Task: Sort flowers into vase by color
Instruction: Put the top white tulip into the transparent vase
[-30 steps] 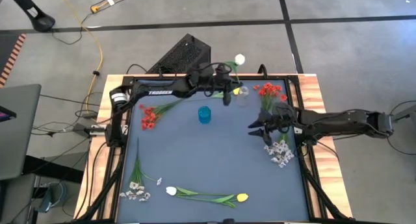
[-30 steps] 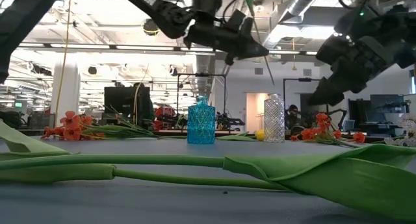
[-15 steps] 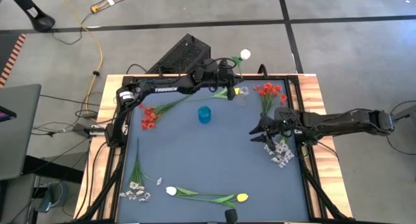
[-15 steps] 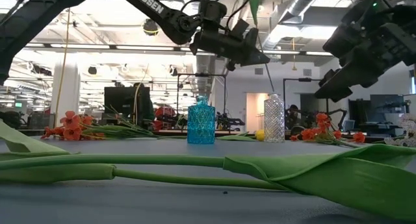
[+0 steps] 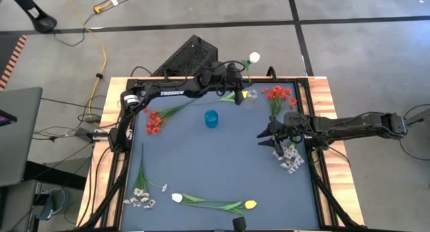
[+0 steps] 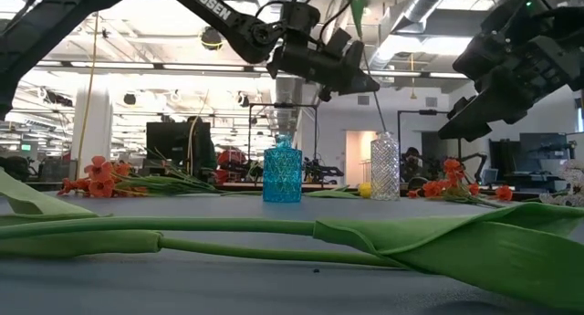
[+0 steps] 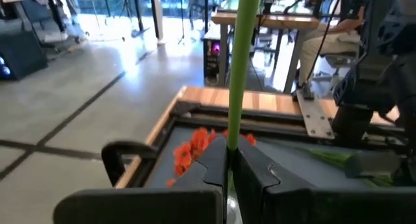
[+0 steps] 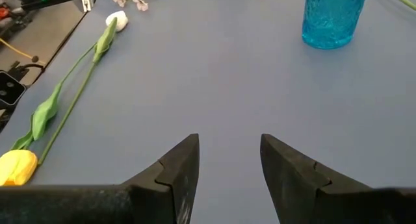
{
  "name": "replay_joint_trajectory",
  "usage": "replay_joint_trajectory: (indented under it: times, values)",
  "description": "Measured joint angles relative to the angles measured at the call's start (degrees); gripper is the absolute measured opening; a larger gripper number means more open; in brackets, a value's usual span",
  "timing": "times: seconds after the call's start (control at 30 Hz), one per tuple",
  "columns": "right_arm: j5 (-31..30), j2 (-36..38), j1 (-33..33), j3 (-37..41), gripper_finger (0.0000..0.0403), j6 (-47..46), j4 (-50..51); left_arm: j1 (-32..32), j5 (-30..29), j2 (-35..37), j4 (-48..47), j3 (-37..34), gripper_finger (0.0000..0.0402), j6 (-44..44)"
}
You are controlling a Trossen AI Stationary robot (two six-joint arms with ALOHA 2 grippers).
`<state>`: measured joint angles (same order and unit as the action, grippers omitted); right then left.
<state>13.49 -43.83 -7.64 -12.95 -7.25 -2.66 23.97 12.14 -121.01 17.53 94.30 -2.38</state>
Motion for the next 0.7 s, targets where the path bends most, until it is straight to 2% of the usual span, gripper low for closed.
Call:
replay_joint_trajectory:
  times: [0.3, 0.7]
  values:
    - [-0.2, 0.0, 0.1, 0.0, 0.0189, -0.3, 0.0, -0.4, -2.3, -1.7, -0.6, 0.0, 0.0012, -0.7]
    - [-0.2, 0.0, 0.1, 0.0, 0.0189, -0.3, 0.0, -0.2, -2.1, -2.0, -7.9, 0.0, 0.0082, -1.2]
